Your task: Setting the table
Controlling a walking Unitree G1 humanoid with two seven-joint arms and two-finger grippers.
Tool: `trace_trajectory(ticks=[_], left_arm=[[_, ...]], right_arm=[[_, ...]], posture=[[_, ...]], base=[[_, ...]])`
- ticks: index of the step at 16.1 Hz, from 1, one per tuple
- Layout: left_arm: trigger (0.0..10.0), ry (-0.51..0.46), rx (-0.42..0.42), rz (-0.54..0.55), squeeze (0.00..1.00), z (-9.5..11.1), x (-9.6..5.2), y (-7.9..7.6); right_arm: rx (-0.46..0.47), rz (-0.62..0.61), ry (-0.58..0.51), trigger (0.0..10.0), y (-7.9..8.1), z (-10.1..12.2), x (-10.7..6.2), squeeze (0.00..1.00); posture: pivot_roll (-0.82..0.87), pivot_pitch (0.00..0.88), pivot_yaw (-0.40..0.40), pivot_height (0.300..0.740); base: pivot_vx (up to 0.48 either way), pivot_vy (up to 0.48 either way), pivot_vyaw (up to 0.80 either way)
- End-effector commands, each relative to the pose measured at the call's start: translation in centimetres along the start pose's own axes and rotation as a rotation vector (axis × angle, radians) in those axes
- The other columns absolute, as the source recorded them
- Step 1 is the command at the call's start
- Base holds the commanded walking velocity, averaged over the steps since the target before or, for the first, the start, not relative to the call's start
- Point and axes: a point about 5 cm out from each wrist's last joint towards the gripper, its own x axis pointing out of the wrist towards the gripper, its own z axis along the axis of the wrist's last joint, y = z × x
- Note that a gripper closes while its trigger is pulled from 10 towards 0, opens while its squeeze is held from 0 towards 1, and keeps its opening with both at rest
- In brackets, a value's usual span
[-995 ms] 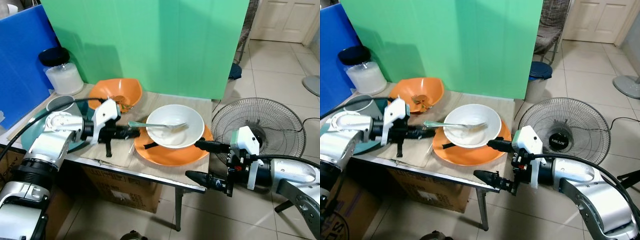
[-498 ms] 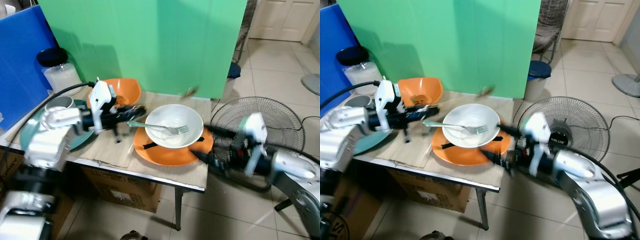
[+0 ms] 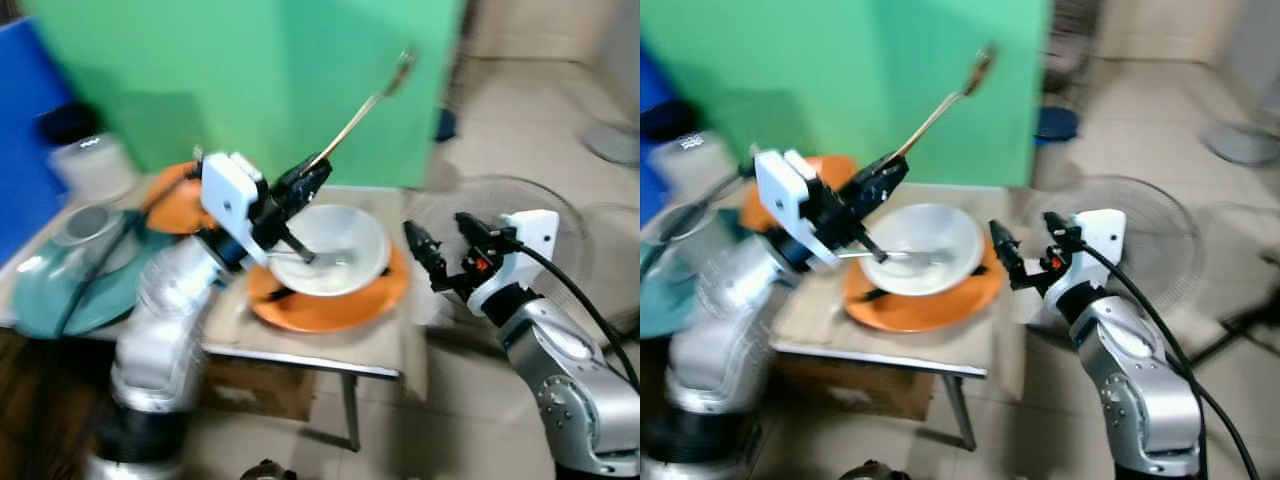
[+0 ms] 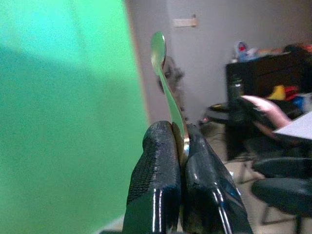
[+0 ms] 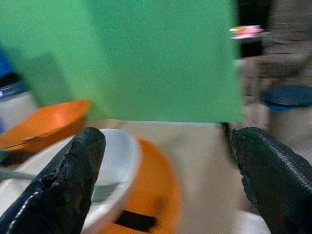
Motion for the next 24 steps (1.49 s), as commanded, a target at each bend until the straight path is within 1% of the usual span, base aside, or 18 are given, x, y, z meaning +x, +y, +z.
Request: trace_trajectory(ticks=[1, 2, 3, 4, 6, 8, 9, 10, 11, 13, 14, 16, 18, 20, 22, 24], left_arm=[[9.1, -0.007, 0.042, 0.045, 0.0, 0.5, -0.3, -0.1], [10.0, 0.014, 0.028, 0.061, 0.0, 0.1, -0.5, -0.6], [10.0, 0.04, 0.022, 0.096, 0.0, -0.3, -0.5, -1.0], [10.0, 0.045, 0.018, 0.104, 0.0, -0.4, -0.5, -1.2], [10.0, 0.078, 0.058, 0.117, 0.0, -0.9, -0.4, -2.1], [10.0, 0.101, 0.073, 0.131, 0.0, -1.2, -0.5, -2.3], [10.0, 0.12, 0.101, 0.121, 0.0, -1.5, -0.7, -2.5], [10.0, 0.125, 0.086, 0.14, 0.0, -1.6, -0.9, -2.5], [10.0, 0.127, 0.078, 0.15, 0.0, -1.6, -1.0, -2.5], [10.0, 0.148, 0.054, 0.228, 0.0, -2.0, -1.6, -2.2], [10.0, 0.165, 0.04, 0.276, 0.0, -2.3, -2.1, -1.9], [10.0, 0.194, 0.046, 0.327, 0.0, -2.5, -3.1, -1.6], [10.0, 0.216, 0.08, 0.345, 0.0, -2.6, -3.7, -1.3], [10.0, 0.238, 0.107, 0.358, 0.0, -2.7, -4.2, -1.0], [10.0, 0.251, 0.09, 0.374, 0.0, -2.6, -4.6, -0.9], [10.0, 0.254, 0.092, 0.39, 0.0, -2.5, -4.9, -0.9]], right_arm=[[-0.009, -0.036, -0.033, 10.0, 0.1, 0.6, -0.1, 0.0], [-0.018, -0.065, -0.035, 10.0, 0.0, 0.7, 0.0, 0.0], [-0.017, -0.091, -0.037, 10.0, -0.2, 0.7, -0.1, 0.0], [-0.016, -0.101, -0.039, 10.0, -0.3, 0.8, -0.1, 0.0], [-0.026, -0.142, -0.041, 10.0, -0.9, 0.8, -0.3, 0.0], [-0.039, -0.177, -0.048, 10.0, -1.1, 0.9, -0.3, 0.0], [-0.046, -0.203, -0.046, 10.0, -1.3, 0.8, -0.4, 0.0], [-0.044, -0.218, -0.043, 10.0, -1.3, 0.7, -0.5, 0.0], [-0.045, -0.225, -0.041, 10.0, -1.3, 0.6, -0.6, 0.0], [-0.065, -0.253, -0.005, 10.0, -1.3, 0.2, -0.9, 0.0], [-0.099, -0.252, 0.015, 10.0, -1.2, 0.0, -1.0, 0.0], [-0.121, -0.258, 0.048, 10.0, -1.1, -0.4, -1.2, 0.0], [-0.121, -0.241, 0.081, 10.0, -0.9, -0.7, -1.0, 0.0], [-0.122, -0.239, 0.089, 10.0, -0.8, -0.8, -0.8, 0.0], [-0.133, -0.243, 0.105, 10.0, -0.9, -0.9, -0.7, 0.0], [-0.138, -0.242, 0.111, 10.0, -0.9, -0.9, -0.8, 0.0]], posture=[[-0.05, 0.0, 0.11, 0.74], [-0.05, 0.0, 0.11, 0.74], [-0.06, 0.0, 0.105, 0.74], [-0.06, 0.0, 0.105, 0.74], [-0.06, 0.0, 0.108, 0.74], [-0.07, 0.0, 0.115, 0.74], [-0.07, 0.0, 0.118, 0.74], [-0.08, 0.0, 0.125, 0.74], [-0.08, 0.0, 0.125, 0.74], [-0.1, 0.0, 0.135, 0.74], [-0.1, 0.0, 0.136, 0.74], [-0.11, 0.0, 0.131, 0.74], [-0.1, 0.0, 0.124, 0.74], [-0.09, 0.0, 0.117, 0.74], [-0.09, 0.0, 0.114, 0.74], [-0.09, 0.0, 0.111, 0.74]], base=[[0.0, 0.0, -0.78], [0.0, 0.0, -0.78], [0.0, 0.0, -0.78], [0.0, 0.0, -0.78], [0.0, 0.0, -0.78], [0.0, 0.0, -0.78], [0.0, 0.0, -0.77], [0.0, 0.0, -0.76], [0.0, 0.0, -0.76], [0.0, 0.0, -0.77], [0.0, 0.0, -0.76], [0.0, 0.0, -0.76], [0.0, 0.0, -0.77], [0.0, 0.0, -0.77], [0.0, 0.0, -0.76], [0.0, 0.0, -0.77]])
